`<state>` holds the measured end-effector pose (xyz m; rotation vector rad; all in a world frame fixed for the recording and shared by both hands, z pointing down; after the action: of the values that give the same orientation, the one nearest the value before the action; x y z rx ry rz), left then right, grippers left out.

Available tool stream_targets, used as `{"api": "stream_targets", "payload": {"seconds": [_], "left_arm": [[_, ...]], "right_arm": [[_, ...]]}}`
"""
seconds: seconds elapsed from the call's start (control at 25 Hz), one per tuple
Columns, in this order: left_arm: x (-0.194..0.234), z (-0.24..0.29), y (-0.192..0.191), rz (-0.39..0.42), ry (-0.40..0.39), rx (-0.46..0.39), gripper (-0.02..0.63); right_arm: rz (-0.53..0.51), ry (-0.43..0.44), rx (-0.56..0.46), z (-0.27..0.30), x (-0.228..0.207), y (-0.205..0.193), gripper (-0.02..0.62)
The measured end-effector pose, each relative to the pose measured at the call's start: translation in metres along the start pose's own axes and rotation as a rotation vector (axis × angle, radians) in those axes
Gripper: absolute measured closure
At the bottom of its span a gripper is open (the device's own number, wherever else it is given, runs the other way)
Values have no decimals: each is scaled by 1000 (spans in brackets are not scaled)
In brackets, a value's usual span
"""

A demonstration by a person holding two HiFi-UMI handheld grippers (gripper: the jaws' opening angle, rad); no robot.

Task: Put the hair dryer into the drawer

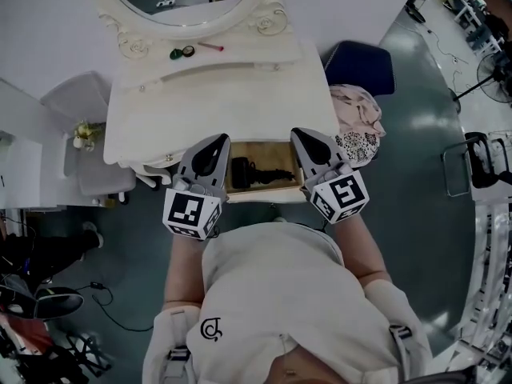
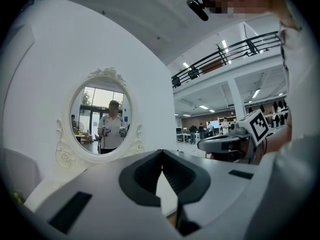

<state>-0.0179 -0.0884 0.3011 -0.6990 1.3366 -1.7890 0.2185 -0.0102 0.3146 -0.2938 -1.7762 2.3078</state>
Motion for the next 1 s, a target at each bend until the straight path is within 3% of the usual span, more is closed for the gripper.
{"api": "stream_targets", "payload": {"seconds": [0.56,1.0], "left_arm": [[-2,-13,-9,-22,34,13,592],[-5,-19,-5,1,45,12,592]], "right_arm": [[34,32,-14,3,5,3,591],[-46,5,-5,-2,12,4,591]]}}
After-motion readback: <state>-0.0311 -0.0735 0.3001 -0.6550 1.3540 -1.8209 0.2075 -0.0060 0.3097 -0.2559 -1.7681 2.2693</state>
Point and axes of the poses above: the fingertips, and each gripper's own axes: z forward along the fingers, x to its left, y out of its top, the point moved 9 cm from there along -z, backward along the fingers, and after that the axes turned 13 degrees about x, right-handed, at the moved point
